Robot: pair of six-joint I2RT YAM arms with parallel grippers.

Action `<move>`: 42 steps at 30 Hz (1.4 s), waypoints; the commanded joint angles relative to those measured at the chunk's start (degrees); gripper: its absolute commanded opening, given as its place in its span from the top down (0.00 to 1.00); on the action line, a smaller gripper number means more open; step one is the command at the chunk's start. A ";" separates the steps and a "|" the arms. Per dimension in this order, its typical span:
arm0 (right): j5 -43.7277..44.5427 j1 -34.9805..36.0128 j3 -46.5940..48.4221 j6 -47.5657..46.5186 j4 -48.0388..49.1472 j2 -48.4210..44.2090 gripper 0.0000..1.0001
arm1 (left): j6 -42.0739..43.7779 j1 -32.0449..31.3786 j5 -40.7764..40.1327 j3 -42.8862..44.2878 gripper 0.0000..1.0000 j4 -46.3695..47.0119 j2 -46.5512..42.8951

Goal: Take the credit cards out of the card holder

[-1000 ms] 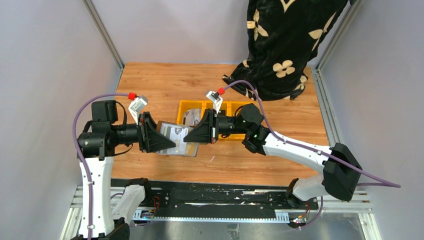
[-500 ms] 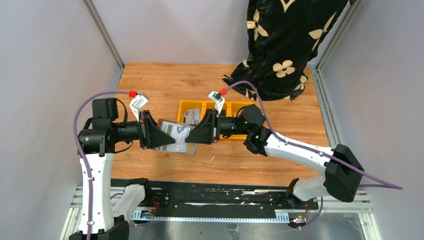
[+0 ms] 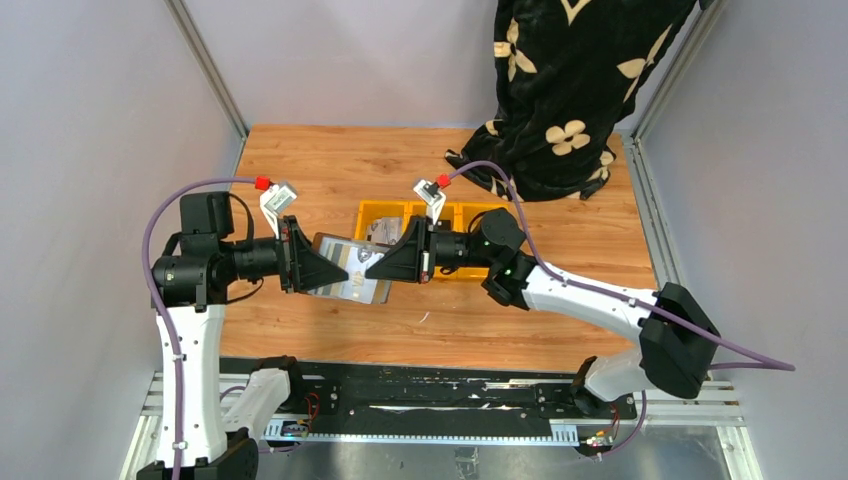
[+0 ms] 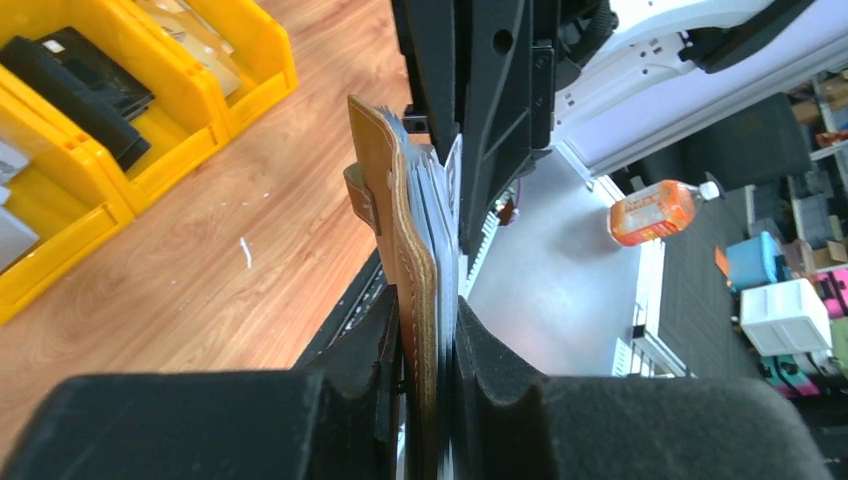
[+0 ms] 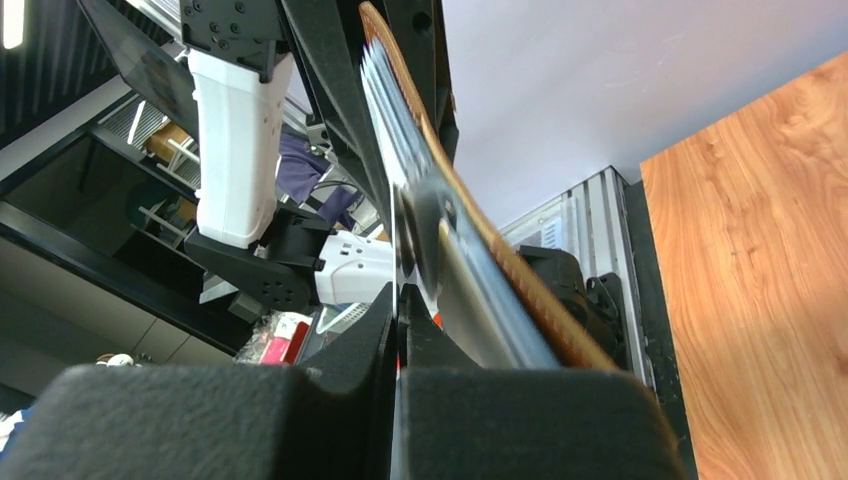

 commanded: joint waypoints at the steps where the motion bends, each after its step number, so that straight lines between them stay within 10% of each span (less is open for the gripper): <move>1: -0.15 -2.05 -4.02 -2.72 -3.20 -4.78 1.00 | -0.54 0.54 -4.94 2.86 1.00 0.33 0.82; 13: -1.60 -16.70 -5.54 -13.27 -24.05 -11.11 1.00 | 1.77 0.63 -20.99 6.38 1.00 0.47 0.89; 21: 5.74 -17.59 12.78 -28.86 -47.29 9.05 1.00 | 5.18 0.63 -26.73 8.08 1.00 0.50 -1.23; 42: 20.54 -11.36 50.33 -31.57 -65.95 45.70 0.94 | 4.38 0.63 -20.20 7.68 1.00 0.60 -3.39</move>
